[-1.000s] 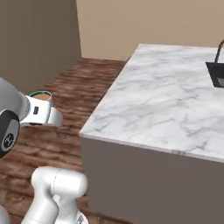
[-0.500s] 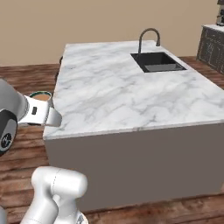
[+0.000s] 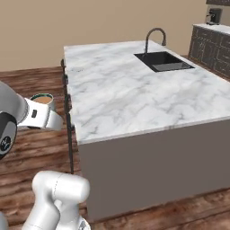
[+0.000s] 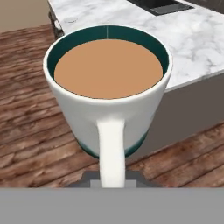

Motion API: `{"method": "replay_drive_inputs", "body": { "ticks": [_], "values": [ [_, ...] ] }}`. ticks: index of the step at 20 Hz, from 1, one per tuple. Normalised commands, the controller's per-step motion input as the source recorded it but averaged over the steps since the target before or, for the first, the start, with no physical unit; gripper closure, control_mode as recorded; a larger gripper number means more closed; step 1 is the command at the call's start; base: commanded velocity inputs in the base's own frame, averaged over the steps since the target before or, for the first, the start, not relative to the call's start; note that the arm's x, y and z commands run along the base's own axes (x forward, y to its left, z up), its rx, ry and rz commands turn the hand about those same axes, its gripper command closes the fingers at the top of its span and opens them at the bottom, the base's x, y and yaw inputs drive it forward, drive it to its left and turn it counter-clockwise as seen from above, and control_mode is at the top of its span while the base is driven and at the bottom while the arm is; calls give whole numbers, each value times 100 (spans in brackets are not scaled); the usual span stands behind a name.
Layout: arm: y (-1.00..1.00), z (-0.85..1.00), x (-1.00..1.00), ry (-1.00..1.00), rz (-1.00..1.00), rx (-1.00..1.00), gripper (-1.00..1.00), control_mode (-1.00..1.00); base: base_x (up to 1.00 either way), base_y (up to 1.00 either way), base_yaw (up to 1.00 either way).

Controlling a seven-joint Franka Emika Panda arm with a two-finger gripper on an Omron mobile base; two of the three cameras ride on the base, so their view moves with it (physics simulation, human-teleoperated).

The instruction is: Pick the cup of tea, navigate to the dining table, and place it on the saucer.

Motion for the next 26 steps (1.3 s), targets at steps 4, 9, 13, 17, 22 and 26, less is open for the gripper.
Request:
{"method": "replay_drive_inputs", "body": {
  "ticks": [4, 9, 13, 17, 22, 26],
  "values": [
    [0, 0, 0, 0, 0, 0, 100, 100, 54, 100, -14],
    [0, 0, 0, 0, 0, 0, 100, 100, 73, 100, -22],
    [0, 0, 0, 0, 0, 0, 100, 100, 67, 100, -25],
    [0, 0, 0, 0, 0, 0, 100, 100, 27, 100, -33],
    [0, 0, 0, 0, 0, 0, 100, 100, 25, 100, -45],
    [0, 0, 0, 0, 0, 0, 100, 100, 33, 100, -46]
  ]
}}
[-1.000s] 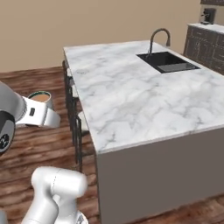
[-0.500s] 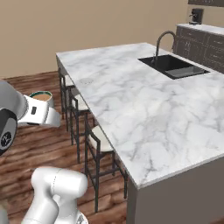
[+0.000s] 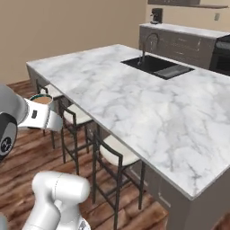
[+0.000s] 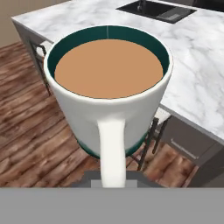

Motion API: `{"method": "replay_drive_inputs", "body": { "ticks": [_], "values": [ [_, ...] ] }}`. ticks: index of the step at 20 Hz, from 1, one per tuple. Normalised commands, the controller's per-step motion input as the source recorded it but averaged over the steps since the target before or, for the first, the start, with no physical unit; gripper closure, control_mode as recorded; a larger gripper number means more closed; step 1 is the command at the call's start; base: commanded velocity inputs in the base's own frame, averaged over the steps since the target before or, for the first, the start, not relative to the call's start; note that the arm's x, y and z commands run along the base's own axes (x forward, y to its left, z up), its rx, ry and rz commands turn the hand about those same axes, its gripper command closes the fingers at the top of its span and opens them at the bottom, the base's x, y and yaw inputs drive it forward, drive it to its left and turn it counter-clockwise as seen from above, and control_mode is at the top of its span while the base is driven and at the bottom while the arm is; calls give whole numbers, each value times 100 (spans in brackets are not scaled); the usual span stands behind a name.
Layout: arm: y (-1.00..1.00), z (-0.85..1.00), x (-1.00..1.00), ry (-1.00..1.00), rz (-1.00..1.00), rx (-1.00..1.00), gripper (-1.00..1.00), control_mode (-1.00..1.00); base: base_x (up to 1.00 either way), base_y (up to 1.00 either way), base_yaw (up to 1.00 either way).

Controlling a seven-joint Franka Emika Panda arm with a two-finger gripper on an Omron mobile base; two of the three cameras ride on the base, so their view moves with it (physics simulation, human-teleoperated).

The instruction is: Pick the cup of tea, navigate to the dining table, and place it on the saucer.

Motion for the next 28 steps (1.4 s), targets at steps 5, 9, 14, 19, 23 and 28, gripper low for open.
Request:
{"method": "replay_drive_inputs", "body": {
  "ticks": [5, 9, 14, 19, 23, 28],
  "values": [
    [0, 0, 0, 0, 0, 0, 100, 100, 40, 100, -45],
    [0, 0, 0, 0, 0, 0, 100, 100, 47, 100, -44],
    [0, 0, 0, 0, 0, 0, 100, 100, 33, 100, -55],
    [0, 0, 0, 0, 0, 0, 100, 100, 15, 100, -58],
    [0, 0, 0, 0, 0, 0, 100, 100, 20, 100, -57],
    [0, 0, 0, 0, 0, 0, 100, 100, 40, 84, -43]
  ]
}}
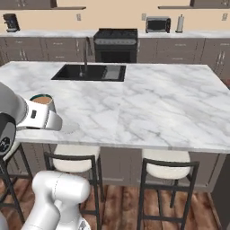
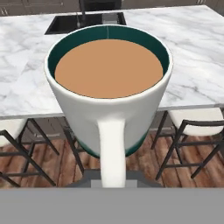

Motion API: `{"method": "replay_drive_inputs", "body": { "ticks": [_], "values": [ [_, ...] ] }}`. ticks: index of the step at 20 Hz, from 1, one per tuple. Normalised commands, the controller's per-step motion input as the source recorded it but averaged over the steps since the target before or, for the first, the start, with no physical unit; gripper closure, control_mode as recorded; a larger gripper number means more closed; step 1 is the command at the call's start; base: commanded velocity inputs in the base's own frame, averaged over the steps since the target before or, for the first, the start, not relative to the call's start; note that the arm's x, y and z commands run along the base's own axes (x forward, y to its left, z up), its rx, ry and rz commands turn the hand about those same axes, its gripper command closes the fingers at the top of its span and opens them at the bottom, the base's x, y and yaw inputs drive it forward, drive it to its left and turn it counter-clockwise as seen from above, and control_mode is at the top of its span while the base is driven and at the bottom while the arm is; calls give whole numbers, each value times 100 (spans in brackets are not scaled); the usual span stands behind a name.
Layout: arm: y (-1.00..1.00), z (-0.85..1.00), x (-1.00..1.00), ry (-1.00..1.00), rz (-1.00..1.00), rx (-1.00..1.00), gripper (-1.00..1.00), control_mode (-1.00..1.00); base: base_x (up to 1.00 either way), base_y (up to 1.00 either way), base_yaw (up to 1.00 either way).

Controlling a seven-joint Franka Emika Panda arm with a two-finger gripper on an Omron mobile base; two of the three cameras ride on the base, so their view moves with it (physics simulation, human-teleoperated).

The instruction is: Pick the cup of tea, navigate to the dining table, and place it on the saucer.

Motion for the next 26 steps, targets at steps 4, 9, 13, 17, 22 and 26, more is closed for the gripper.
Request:
{"method": "replay_drive_inputs", "body": {
  "ticks": [4, 9, 13, 17, 22, 26],
  "values": [
    [0, 0, 0, 0, 0, 0, 100, 100, 24, 20, -12],
    [0, 0, 0, 0, 0, 0, 100, 100, 9, 22, 9],
    [0, 0, 0, 0, 0, 0, 100, 100, 1, 39, 22],
    [0, 0, 0, 0, 0, 0, 100, 100, 36, 17, 9],
    [0, 0, 0, 0, 0, 0, 100, 100, 93, 13, 0],
    [0, 0, 0, 0, 0, 0, 100, 100, 39, 2, 0]
  ]
}}
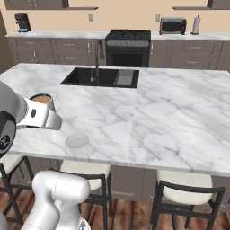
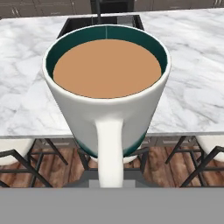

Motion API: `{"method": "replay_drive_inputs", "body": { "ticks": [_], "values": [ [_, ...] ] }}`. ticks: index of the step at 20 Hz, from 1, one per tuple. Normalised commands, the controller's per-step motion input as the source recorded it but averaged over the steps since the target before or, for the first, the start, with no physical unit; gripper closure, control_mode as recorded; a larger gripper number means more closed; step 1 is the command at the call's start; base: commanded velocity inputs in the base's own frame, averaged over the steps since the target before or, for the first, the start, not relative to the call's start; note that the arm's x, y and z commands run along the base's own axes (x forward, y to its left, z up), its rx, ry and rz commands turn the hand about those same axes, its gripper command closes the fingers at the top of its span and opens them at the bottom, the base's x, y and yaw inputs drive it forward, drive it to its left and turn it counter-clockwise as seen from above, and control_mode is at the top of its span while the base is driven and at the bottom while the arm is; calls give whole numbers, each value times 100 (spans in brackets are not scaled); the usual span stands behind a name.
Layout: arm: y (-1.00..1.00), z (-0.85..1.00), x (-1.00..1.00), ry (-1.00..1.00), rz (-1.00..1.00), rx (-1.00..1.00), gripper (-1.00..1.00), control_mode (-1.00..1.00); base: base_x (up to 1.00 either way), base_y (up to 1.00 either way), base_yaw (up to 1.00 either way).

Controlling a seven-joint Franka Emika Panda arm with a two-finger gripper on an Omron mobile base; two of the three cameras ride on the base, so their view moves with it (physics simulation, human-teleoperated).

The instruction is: Pick the cup of tea, navigate to the dining table, and place it on the saucer.

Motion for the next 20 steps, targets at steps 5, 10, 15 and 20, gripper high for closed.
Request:
{"method": "replay_drive_inputs", "body": {
  "ticks": [5, 10, 15, 20],
  "values": [
    [0, 0, 0, 0, 0, 0, 100, 100, 1, 0, 0],
    [0, 0, 6, 0, 0, 0, 100, -100, 0, 0, 0],
    [0, 0, 95, 3, 25, 0, 100, -100, 0, 0, 0],
    [0, -5, 100, 2, 51, 0, 100, -100, 0, 0, 0]
  ]
}}
